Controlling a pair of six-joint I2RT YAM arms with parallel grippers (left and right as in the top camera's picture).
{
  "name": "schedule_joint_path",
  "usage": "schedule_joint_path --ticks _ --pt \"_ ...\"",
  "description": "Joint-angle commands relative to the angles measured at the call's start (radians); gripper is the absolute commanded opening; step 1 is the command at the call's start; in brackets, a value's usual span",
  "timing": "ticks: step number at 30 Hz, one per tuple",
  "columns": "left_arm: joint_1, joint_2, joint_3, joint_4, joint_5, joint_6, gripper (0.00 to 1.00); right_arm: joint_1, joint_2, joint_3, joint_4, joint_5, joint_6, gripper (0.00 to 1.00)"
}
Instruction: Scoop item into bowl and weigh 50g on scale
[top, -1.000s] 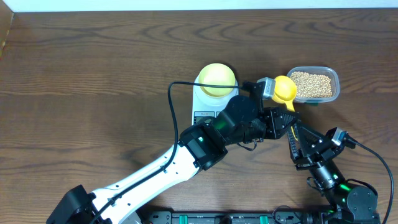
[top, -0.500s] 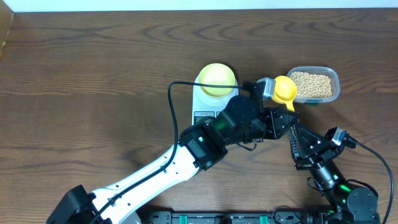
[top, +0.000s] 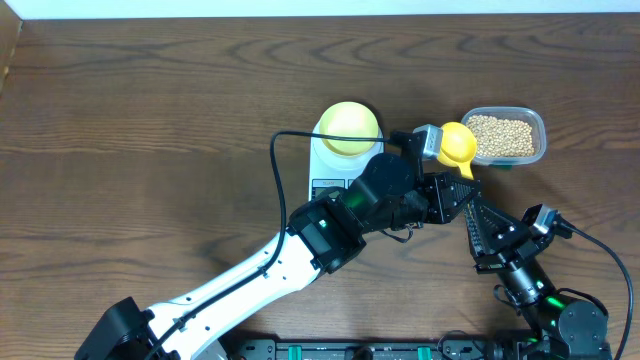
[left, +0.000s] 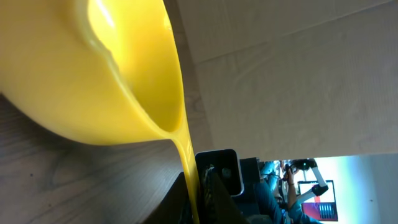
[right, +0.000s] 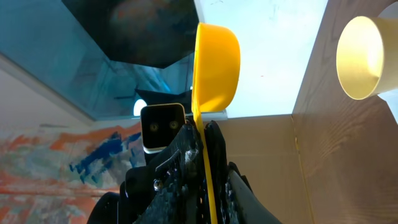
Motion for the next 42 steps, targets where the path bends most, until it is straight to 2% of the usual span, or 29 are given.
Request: schedule_joint_path --ticks 1,14,22,24,25,29,33,37,42 --pt "0.003 0.000 -0.005 0.007 0.017 0.024 0.08 0.006 -0.001 0.018 -0.023 -0.006 -0.016 0.15" --pt "0.015 0.000 -0.005 0.007 0.017 0.024 0.08 0.006 -0.001 0.018 -0.027 -0.005 -0.016 0.11" --pt "0.015 0.000 -0.005 0.007 0.017 0.024 0.09 0.006 -0.001 0.018 -0.027 -0.005 -0.016 0.02" --pt "0.015 0.000 -0.005 0.007 0.017 0.024 0.17 0.006 -0.001 0.018 -0.027 -0.001 -0.016 0.02" --pt "0.015 0.000 -0.005 0.007 0.017 0.024 0.17 0.006 -0.001 0.018 -0.027 0.003 -0.016 0.01" --pt "0.015 0.000 -0.005 0.007 0.017 0.024 0.40 0.006 -0.001 0.018 -0.027 0.008 -0.016 0.02" --pt "0.015 0.000 -0.005 0.007 0.016 0.024 0.58 0.006 -0.001 0.018 -0.027 0.014 -0.047 0.02" --pt "0.017 0.000 -0.005 0.006 -0.002 0.093 0.69 0.006 -0.001 0.018 -0.027 0.029 -0.105 0.02" --pt "0.055 0.000 -0.005 0.002 -0.002 0.114 0.70 0.006 -0.001 0.018 -0.031 0.033 -0.168 0.01"
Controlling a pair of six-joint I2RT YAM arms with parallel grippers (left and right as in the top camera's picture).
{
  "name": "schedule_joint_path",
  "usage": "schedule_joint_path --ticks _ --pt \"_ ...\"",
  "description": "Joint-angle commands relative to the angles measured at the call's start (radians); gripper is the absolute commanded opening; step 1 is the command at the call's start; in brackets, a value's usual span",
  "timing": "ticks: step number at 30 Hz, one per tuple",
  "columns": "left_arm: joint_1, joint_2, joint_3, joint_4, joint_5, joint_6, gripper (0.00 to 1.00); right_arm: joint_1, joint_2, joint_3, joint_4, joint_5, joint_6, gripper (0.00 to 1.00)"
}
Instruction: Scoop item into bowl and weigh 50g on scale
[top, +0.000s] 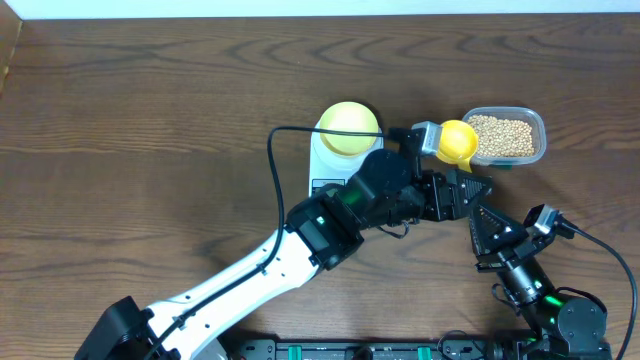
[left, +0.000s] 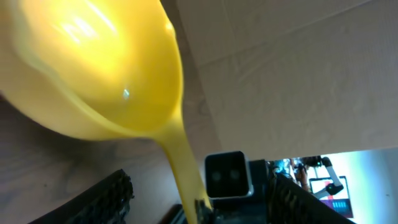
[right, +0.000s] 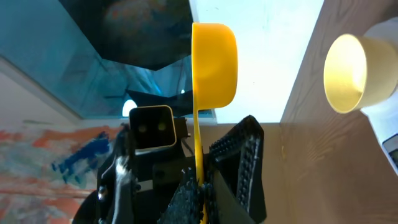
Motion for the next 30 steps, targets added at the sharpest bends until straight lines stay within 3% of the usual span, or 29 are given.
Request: schedule_joint_path --ticks 1,7,15,30 --pt "0.041 -0.002 -0.005 0.000 -0.005 0.039 0.70 0.006 -0.001 0.016 -0.002 0.011 -0.087 0.01" --pt "0.094 -0.002 -0.005 -0.006 0.050 0.038 0.69 0.006 -0.001 0.016 -0.002 -0.032 -0.100 0.01" --pt "0.092 -0.002 -0.005 -0.005 0.069 0.019 0.46 0.006 -0.001 0.016 -0.002 -0.039 -0.070 0.02" --pt "0.066 -0.002 -0.005 -0.004 0.092 -0.034 0.45 0.006 -0.001 0.016 0.000 -0.014 0.017 0.01"
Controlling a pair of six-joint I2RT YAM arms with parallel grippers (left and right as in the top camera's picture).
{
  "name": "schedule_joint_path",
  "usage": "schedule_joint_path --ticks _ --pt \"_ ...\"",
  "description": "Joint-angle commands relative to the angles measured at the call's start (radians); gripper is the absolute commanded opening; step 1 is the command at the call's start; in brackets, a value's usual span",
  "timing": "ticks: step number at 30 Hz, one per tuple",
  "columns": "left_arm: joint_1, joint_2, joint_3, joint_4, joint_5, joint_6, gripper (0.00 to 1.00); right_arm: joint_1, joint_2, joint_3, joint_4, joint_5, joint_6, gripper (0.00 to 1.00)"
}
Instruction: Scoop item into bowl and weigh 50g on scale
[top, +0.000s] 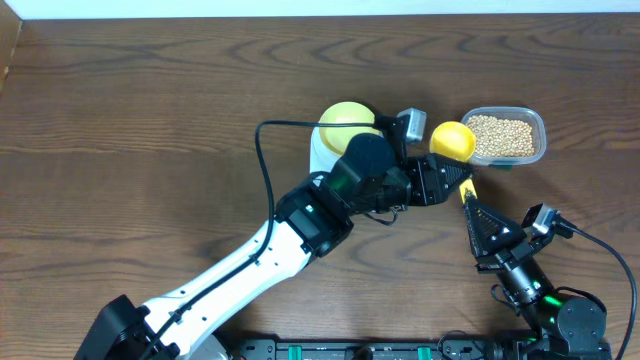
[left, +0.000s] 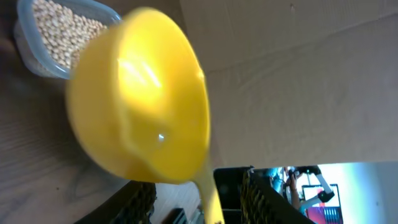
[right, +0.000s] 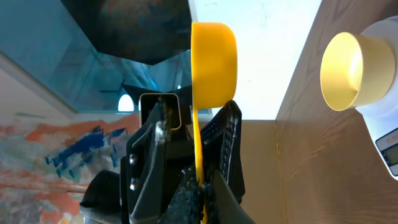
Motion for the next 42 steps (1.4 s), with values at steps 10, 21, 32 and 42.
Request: schedule_joint_path --ticks 10,21,32,42 --pt "-0.003 -0.002 -0.005 0.010 0.017 -0.038 0.25 0.006 -0.001 0.016 0.011 0.005 0.052 0.02" --pt "-0.003 -0.002 -0.005 0.013 0.017 -0.047 0.12 0.006 -0.001 0.016 0.011 -0.010 0.052 0.02" --pt "-0.003 -0.002 -0.005 0.014 0.017 -0.064 0.07 0.006 -0.001 0.016 0.011 -0.021 0.051 0.02" --pt "-0.003 -0.002 -0.005 0.014 0.018 -0.065 0.07 0.006 -0.001 0.016 0.011 0.013 0.040 0.19"
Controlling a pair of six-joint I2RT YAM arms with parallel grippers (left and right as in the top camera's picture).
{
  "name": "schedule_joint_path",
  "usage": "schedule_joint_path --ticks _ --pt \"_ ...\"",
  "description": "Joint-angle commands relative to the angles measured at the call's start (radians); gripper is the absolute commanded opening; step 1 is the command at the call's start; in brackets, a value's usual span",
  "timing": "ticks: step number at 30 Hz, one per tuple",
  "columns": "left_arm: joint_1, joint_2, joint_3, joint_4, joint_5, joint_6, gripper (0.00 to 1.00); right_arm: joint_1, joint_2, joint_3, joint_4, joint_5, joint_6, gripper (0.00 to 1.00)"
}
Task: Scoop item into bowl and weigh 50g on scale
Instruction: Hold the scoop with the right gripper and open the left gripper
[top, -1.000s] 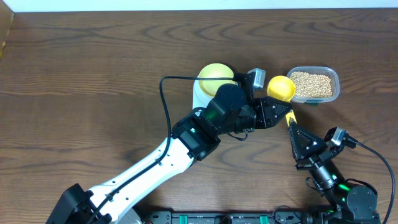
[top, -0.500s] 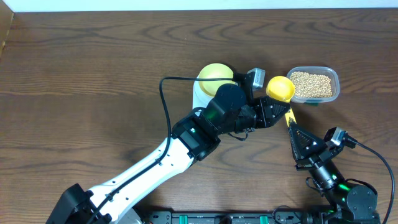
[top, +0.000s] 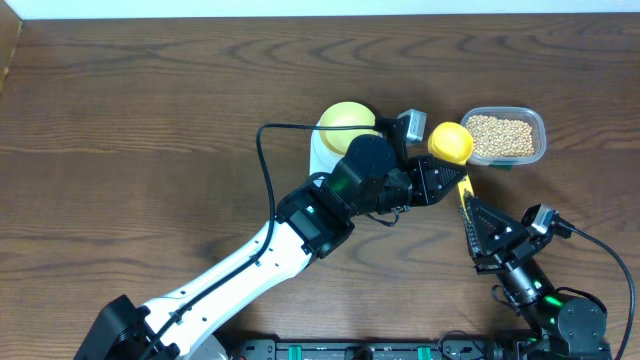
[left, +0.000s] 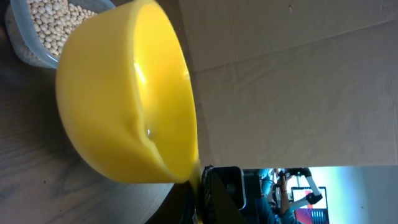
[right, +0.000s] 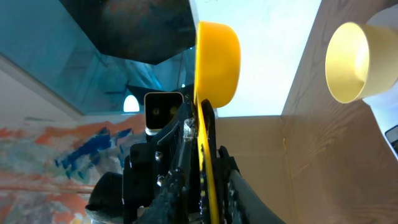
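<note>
The yellow scoop (top: 450, 142) hangs empty beside the clear tub of beans (top: 505, 135), its handle running down toward me. My left gripper (top: 450, 185) is shut on that handle just below the cup, as the left wrist view shows with the scoop (left: 124, 99) over the tub (left: 43, 25). My right gripper (top: 472, 210) sits at the handle's lower end. In the right wrist view its jaws (right: 208, 202) stand slightly apart on either side of the handle, under the scoop (right: 217, 62). The pale yellow bowl (top: 345, 122) stands on the white scale (top: 322, 160), partly hidden by the left arm.
The left arm crosses the table from the near left and covers the scale's front. A black cable (top: 262, 165) loops off it to the left of the scale. The bowl (right: 351, 62) is empty in the right wrist view. Brown wooden table (top: 150, 120) all round.
My left gripper, open around the scoop handle before, is now shut on it. The right gripper's jaws, tight on the handle then, now show a small gap. The scoop has barely moved.
First both grippers were shut on the scoop handle beside the bean tub. Then the left stood open and off the handle while the right held it. Then the left sat open around the handle, nearer the bowl. Now the left grips it and the right has loosened.
</note>
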Motion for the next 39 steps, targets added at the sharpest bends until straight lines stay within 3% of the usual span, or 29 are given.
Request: schedule_joint_path --ticks 1,39 --pt "0.000 -0.002 -0.005 0.006 0.017 -0.007 0.07 0.006 -0.001 0.016 0.003 0.022 -0.005 0.19" --pt "-0.040 -0.002 -0.005 0.036 0.004 -0.007 0.07 0.006 -0.001 0.016 0.041 0.064 0.036 0.18"
